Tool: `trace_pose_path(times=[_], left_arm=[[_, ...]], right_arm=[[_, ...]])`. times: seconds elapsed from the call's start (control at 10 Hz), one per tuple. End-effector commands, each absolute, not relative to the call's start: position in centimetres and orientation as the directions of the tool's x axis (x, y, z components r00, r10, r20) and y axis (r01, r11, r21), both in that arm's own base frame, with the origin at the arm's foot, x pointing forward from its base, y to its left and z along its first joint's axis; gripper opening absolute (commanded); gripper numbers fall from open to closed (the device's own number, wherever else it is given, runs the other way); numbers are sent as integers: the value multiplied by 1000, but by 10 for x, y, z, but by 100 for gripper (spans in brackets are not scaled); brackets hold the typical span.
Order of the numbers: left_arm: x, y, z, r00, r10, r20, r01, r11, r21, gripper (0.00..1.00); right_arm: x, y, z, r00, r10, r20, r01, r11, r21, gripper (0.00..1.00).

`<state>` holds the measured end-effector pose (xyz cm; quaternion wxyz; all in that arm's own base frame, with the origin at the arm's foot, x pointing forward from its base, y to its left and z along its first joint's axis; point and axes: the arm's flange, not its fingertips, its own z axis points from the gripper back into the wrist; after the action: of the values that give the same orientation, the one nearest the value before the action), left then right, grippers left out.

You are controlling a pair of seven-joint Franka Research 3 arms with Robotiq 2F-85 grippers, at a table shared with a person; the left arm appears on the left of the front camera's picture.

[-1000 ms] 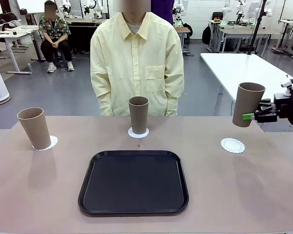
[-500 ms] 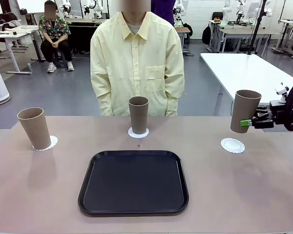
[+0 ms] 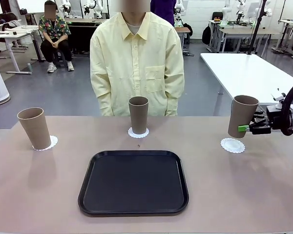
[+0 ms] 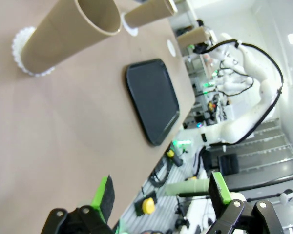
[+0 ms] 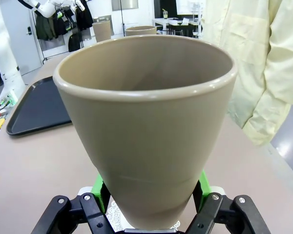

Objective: Place coasters on the table and set cups on them.
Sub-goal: Take one Reusable plastic cup from the Flat Tray and place it on a coaster set by the human.

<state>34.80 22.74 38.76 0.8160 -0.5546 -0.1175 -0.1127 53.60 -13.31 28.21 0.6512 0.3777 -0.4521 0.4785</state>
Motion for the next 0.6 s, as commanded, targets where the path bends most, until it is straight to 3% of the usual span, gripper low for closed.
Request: trace_pose_path(times=[0.0, 0.5], left_arm=[[348, 226, 390, 946, -57, 318, 317, 361, -877, 100], [348, 226, 390, 946, -57, 318, 317, 361, -877, 100]], right_arm=[[543, -135, 271, 116, 286, 951, -975, 215, 54, 81], [548, -130, 246, 153, 325, 933, -975, 206, 88, 81]])
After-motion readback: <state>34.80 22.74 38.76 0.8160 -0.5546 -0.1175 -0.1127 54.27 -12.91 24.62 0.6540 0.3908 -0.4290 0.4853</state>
